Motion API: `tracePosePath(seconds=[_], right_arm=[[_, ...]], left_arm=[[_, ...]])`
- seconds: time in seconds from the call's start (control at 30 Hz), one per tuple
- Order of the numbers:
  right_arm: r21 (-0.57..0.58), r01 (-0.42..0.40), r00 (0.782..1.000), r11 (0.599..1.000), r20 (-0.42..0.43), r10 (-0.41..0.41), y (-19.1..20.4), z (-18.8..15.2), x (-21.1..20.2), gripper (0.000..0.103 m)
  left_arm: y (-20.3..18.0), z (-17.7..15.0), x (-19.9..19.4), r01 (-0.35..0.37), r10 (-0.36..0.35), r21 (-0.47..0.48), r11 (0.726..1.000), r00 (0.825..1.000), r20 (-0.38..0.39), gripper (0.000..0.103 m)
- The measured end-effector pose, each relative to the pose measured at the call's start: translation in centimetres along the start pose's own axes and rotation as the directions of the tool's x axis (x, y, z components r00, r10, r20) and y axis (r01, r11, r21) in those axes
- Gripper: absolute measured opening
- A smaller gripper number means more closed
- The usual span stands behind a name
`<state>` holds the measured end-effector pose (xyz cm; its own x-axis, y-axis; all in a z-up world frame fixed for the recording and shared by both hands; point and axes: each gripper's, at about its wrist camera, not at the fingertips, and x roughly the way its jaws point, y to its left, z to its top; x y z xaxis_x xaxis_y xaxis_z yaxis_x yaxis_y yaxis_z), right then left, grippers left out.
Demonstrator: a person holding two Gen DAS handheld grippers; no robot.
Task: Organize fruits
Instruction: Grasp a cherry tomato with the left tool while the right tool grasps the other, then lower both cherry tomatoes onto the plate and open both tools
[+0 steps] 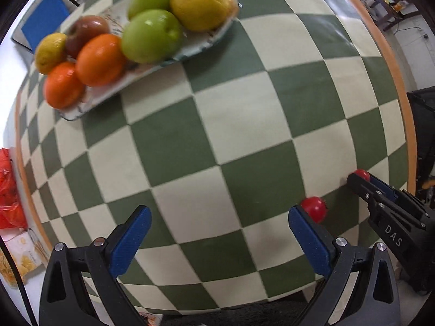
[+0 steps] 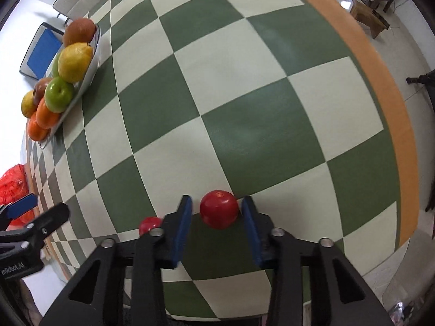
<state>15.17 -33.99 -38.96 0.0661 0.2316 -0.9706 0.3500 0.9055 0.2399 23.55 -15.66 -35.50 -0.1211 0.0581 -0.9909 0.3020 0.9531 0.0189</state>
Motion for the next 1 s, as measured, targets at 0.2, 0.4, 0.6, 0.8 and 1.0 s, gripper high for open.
tracePosePath(seconds=[0.2,0.4,0.6,0.8,1.0], right_arm=[[0.050,0.000,0.998,0.999,0.063,-0.003,-2.6,-1.4,-2.2,0.031],[0.103,0.025,0.997,0.994,0.070,-0.032,-5.5,-2.8,-3.6,0.031],[0.142,0.031,0.997,0.989,0.071,-0.041,-6.6,-2.9,-4.1,0.031],[0.130,0.017,0.996,0.991,0.086,-0.028,-5.6,-2.9,-5.3,0.031],[0.062,-0.072,0.991,0.995,0.113,0.065,-1.8,-1.1,-6.7,0.031]], left_arm=[[-2.5,-0.2,1.2,0.119,-0.118,0.018,0.993,0.991,-0.056,0.097],[-6.2,-0.6,2.0,0.166,-0.156,0.104,0.981,0.983,-0.099,0.076],[-8.3,-0.9,3.2,0.140,-0.122,0.169,0.975,0.986,-0.114,0.029],[-5.7,-1.0,1.2,0.178,-0.172,0.121,0.977,0.983,-0.060,0.028],[4.6,0.2,-3.3,0.312,-0.308,-0.141,0.939,0.950,0.049,0.028]])
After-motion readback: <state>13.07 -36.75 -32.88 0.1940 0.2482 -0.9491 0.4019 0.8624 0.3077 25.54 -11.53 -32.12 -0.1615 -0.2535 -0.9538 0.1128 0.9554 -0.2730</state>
